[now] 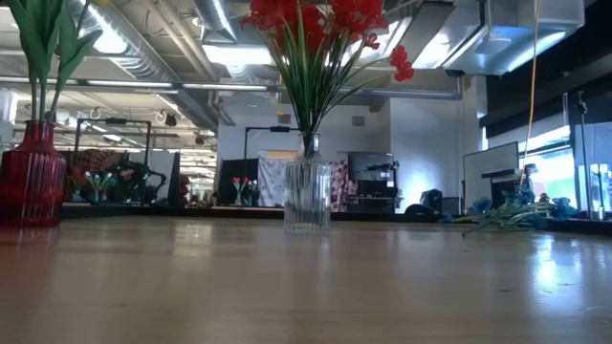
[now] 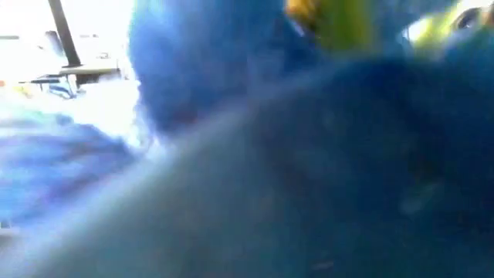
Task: Sort flowers into vase by color
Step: Put the bottom blue flower into the yellow vase
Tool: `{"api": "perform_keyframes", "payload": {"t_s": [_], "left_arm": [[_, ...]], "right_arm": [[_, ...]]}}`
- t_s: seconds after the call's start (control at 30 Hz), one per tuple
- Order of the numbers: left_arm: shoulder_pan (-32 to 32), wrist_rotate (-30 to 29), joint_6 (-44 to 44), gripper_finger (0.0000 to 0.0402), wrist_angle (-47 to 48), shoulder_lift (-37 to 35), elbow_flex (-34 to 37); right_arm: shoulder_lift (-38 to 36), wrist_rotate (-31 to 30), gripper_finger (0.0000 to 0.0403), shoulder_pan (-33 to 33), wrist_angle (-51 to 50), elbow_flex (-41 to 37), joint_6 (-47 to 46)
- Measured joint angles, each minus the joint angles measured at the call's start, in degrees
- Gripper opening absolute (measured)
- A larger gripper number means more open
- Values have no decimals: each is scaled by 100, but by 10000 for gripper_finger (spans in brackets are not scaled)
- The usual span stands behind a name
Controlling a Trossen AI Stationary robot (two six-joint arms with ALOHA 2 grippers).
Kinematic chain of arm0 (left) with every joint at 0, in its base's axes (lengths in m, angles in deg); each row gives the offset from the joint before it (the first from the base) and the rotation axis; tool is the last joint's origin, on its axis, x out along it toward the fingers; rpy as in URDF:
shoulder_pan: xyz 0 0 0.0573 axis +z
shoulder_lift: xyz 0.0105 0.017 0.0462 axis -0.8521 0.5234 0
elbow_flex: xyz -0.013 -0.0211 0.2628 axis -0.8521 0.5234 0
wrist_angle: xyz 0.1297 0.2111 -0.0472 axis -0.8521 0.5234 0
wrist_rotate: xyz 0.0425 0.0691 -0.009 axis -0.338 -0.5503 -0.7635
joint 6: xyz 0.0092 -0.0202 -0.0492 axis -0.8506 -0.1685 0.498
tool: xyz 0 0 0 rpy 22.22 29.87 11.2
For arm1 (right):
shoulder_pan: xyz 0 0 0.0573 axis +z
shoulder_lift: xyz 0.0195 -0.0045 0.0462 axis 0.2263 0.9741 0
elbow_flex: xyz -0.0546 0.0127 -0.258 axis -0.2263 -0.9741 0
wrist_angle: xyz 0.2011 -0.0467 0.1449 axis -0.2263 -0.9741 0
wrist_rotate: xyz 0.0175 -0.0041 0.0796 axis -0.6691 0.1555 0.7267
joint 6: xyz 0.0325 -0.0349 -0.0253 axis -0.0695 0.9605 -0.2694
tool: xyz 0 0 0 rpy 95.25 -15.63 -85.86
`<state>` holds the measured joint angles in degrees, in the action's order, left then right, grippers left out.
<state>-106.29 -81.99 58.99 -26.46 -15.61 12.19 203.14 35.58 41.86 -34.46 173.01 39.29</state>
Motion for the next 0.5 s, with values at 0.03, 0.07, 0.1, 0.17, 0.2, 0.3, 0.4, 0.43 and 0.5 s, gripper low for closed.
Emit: {"api": "perform_keyframes", "payload": {"t_s": [0.03, 0.07, 0.1, 0.17, 0.2, 0.3, 0.4, 0.43, 0.5], "left_arm": [[1, 1, 6, 199, 0, 0, 0], [-3, 1, 28, 199, 4, 0, 0], [-17, -2, 50, 198, 28, -2, 0], [-45, -5, 135, 196, 156, 0, 0], [-65, -5, 183, 194, 208, 0, 0], [-80, -23, 212, 188, 247, 0, 0], [-77, -31, 211, 174, 254, 0, 0], [-77, -32, 221, 165, 271, 0, 0], [-77, -32, 345, 140, 365, 0, 0]], "right_arm": [[0, -33, 38, 0, -22, 0, -21], [0, -129, 41, 0, -30, 0, -22], [0, -247, 44, 0, -32, 0, -17], [0, -414, 51, 8, -32, 0, 17], [0, -444, 55, 12, -32, 0, 18], [0, -454, 68, 13, -27, 0, 20], [0, -463, 88, 13, -27, 0, 22], [0, -465, 97, 13, -27, 0, 22], [0, -465, 117, 13, 3, 0, 72]]}}
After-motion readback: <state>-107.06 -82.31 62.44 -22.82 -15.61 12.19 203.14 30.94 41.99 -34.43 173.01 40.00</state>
